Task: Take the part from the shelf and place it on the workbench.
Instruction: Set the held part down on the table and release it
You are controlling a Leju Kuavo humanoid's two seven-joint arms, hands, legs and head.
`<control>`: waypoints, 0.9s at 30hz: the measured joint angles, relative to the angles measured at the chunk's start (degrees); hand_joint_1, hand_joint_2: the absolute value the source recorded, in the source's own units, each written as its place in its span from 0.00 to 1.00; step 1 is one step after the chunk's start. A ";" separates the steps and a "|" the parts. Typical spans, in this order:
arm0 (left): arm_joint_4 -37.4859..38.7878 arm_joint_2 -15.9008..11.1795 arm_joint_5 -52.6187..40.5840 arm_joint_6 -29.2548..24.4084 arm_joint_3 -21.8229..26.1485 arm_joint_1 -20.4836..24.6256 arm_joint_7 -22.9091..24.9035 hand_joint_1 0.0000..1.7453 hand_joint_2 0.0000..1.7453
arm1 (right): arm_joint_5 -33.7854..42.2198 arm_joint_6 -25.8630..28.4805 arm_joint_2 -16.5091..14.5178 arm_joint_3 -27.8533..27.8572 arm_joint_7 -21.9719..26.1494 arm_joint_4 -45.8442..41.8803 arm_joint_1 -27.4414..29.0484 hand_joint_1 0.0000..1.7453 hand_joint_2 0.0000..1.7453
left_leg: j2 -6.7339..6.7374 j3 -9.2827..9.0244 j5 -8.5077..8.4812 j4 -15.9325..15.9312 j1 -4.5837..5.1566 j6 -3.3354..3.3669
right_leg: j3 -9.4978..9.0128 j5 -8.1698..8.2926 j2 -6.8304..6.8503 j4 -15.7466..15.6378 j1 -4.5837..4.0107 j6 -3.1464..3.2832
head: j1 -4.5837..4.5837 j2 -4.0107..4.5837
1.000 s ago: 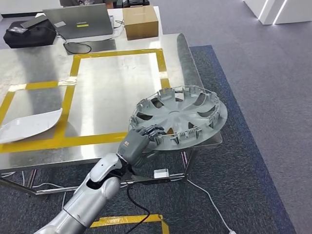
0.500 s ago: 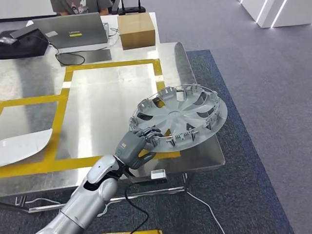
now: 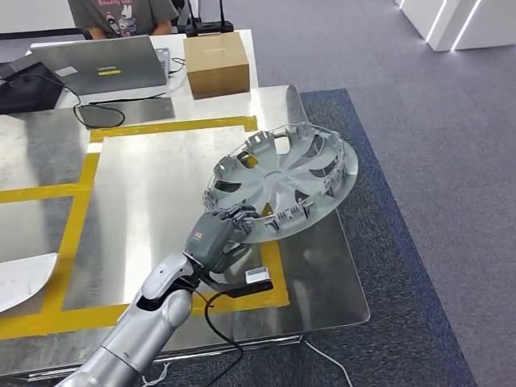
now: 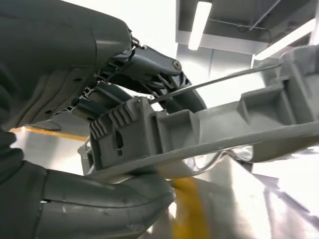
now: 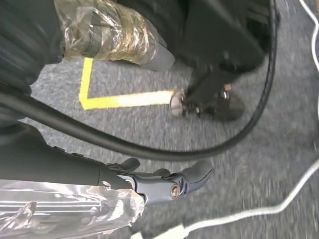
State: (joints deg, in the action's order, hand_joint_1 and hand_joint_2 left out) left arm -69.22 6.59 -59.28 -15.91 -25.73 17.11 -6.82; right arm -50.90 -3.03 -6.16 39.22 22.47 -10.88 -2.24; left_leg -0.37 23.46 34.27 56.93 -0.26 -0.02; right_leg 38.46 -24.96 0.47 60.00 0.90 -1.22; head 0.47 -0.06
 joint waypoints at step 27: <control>0.76 0.16 1.29 0.09 1.76 -0.17 -1.11 1.00 1.00 | -0.35 0.07 0.15 0.01 0.04 -0.10 -0.79 0.00 1.00 | 0.15 12.49 -9.79 1.76 0.77 1.62 | -8.36 -6.25 -0.97 -1.47 -0.47 -0.64 | 0.03 0.01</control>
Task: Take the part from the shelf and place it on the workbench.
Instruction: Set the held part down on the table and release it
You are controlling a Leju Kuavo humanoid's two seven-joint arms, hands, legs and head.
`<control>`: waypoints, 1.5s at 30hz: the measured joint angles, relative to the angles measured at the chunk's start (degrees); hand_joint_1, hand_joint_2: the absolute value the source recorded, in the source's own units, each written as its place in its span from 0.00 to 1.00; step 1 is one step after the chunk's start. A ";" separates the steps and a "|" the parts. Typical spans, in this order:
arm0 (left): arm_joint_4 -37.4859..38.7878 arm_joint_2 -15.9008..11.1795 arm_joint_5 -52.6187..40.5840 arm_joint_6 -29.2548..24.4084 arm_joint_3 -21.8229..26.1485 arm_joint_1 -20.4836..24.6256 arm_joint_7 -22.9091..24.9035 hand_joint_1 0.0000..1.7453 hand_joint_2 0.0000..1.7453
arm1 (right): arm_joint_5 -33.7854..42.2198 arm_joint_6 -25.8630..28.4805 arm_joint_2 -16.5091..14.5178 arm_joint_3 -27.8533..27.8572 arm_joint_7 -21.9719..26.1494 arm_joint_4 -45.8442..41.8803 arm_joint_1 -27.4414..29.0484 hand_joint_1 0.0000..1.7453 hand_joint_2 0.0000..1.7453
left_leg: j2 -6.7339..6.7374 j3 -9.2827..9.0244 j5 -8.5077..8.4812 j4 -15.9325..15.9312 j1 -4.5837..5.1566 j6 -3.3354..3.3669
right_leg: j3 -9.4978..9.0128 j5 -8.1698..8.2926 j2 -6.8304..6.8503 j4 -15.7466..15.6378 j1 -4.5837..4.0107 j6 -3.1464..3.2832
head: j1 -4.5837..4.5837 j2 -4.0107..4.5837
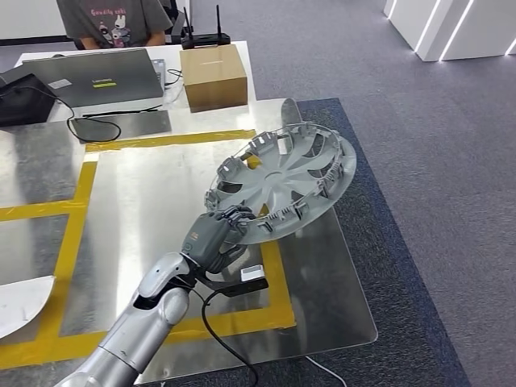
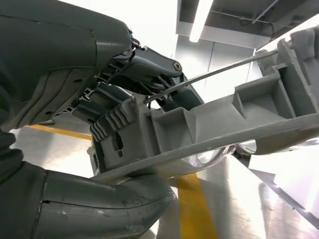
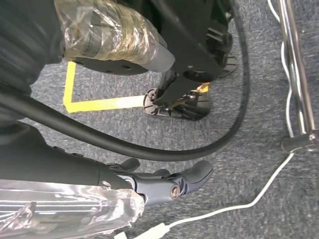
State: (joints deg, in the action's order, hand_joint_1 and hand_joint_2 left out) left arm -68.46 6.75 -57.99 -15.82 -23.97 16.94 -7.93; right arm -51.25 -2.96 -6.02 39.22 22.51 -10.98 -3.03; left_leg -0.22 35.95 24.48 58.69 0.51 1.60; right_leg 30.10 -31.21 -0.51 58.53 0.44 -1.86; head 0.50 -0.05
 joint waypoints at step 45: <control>4.33 -0.43 -5.83 2.80 0.95 3.05 7.66 1.00 1.00 | -0.93 -0.40 0.01 0.01 -0.35 -0.04 -0.24 0.00 1.00 | 0.22 -2.81 0.42 -2.46 -0.18 -0.65 | 0.82 2.62 0.59 -2.07 -0.11 1.03 | 0.17 -0.02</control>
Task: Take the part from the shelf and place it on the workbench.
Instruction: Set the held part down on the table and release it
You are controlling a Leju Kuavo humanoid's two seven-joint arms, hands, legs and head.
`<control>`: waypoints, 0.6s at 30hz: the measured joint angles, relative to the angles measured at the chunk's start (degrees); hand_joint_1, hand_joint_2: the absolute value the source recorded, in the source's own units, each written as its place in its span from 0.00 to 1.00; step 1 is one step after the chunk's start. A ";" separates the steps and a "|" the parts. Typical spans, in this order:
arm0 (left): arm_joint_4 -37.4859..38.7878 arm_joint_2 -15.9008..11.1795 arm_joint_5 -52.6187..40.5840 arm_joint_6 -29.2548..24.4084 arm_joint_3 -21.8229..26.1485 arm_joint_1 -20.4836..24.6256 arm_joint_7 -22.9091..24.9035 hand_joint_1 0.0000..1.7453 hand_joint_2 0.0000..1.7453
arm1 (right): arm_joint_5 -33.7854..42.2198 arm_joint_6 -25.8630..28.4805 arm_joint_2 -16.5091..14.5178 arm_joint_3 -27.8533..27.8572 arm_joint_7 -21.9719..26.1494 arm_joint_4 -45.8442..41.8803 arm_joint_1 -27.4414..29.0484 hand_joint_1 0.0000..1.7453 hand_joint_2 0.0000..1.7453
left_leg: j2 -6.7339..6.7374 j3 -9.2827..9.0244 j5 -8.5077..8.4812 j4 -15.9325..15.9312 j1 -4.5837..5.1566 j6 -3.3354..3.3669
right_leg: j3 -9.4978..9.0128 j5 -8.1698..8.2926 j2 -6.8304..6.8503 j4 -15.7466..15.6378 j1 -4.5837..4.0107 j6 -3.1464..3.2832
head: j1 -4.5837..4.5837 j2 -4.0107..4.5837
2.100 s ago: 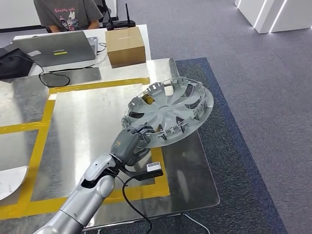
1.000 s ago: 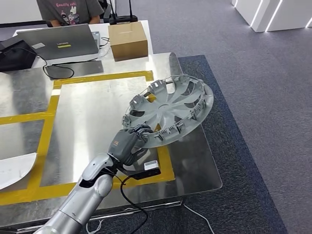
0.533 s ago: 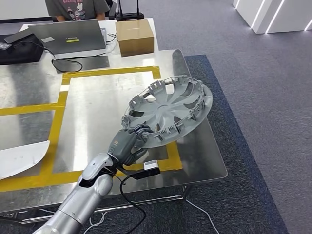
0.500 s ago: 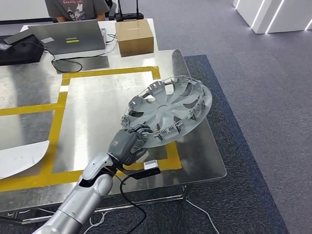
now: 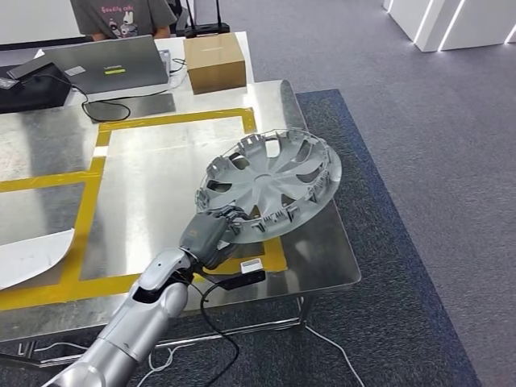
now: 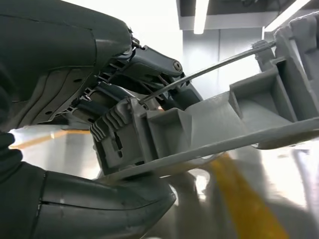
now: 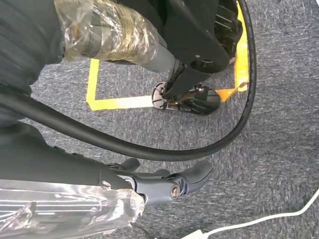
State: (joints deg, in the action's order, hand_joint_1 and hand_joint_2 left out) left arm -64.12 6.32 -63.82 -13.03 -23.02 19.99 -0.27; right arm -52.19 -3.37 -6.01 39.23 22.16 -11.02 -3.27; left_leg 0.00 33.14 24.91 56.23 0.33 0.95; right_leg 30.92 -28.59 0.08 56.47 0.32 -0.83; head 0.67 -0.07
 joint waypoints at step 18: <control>4.68 0.00 -0.94 0.02 0.40 2.86 0.79 1.00 1.00 | -0.16 -0.02 0.00 0.00 -0.29 -0.01 -0.29 0.00 1.00 | 0.00 0.27 -0.17 0.09 0.09 -0.35 | 0.18 0.30 0.01 0.03 0.21 -0.15 | -0.02 0.00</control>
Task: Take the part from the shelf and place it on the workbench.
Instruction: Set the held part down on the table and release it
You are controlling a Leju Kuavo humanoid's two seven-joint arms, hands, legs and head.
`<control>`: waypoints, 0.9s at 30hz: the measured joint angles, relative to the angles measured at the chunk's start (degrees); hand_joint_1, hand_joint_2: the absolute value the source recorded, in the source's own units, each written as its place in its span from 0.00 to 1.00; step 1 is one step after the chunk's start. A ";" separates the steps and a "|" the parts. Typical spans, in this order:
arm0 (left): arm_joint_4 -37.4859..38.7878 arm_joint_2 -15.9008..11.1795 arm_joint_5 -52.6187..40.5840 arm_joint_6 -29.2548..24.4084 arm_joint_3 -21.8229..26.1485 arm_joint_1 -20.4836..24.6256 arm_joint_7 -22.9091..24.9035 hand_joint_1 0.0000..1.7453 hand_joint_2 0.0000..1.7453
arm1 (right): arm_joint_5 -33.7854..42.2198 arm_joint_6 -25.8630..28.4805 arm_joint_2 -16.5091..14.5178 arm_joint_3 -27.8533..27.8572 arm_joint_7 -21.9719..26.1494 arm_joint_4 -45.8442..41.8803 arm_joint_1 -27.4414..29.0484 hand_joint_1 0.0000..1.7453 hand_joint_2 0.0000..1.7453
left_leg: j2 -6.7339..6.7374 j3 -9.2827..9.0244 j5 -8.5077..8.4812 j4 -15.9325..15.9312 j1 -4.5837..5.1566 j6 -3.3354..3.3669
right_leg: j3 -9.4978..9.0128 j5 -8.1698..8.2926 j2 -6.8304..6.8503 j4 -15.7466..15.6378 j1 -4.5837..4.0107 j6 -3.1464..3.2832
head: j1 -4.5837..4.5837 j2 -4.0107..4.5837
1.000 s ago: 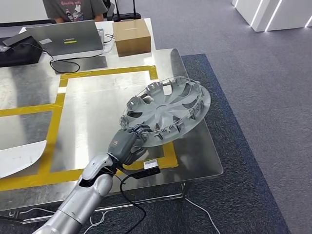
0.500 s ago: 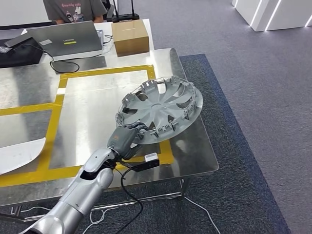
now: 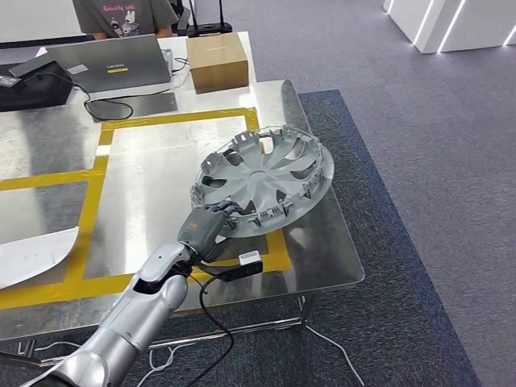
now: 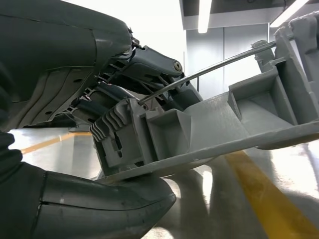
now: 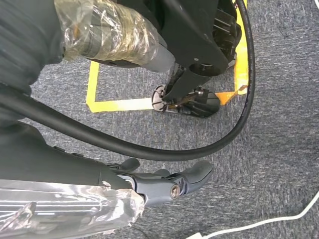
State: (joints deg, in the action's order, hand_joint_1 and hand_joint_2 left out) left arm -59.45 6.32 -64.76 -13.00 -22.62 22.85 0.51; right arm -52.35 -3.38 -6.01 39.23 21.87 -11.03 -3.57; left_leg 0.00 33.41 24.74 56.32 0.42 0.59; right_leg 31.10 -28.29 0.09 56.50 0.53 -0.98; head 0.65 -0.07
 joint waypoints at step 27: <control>15.42 -3.34 -13.80 -1.29 3.84 8.50 12.09 1.00 1.00 | -0.66 -0.58 0.00 0.00 -0.26 -0.01 -0.36 0.00 1.00 | 0.15 0.23 -0.15 0.00 -0.01 -0.09 | 0.30 0.20 -0.26 0.02 -0.03 0.02 | -0.02 0.00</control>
State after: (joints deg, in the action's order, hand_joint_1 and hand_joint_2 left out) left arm -44.03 2.98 -78.56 -14.30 -18.78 31.35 12.60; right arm -53.00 -3.97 -6.01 39.23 21.61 -11.04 -3.92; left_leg 0.15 33.64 24.59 56.31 0.41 0.50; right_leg 31.40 -28.09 -0.17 56.52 0.50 -0.96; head 0.63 -0.07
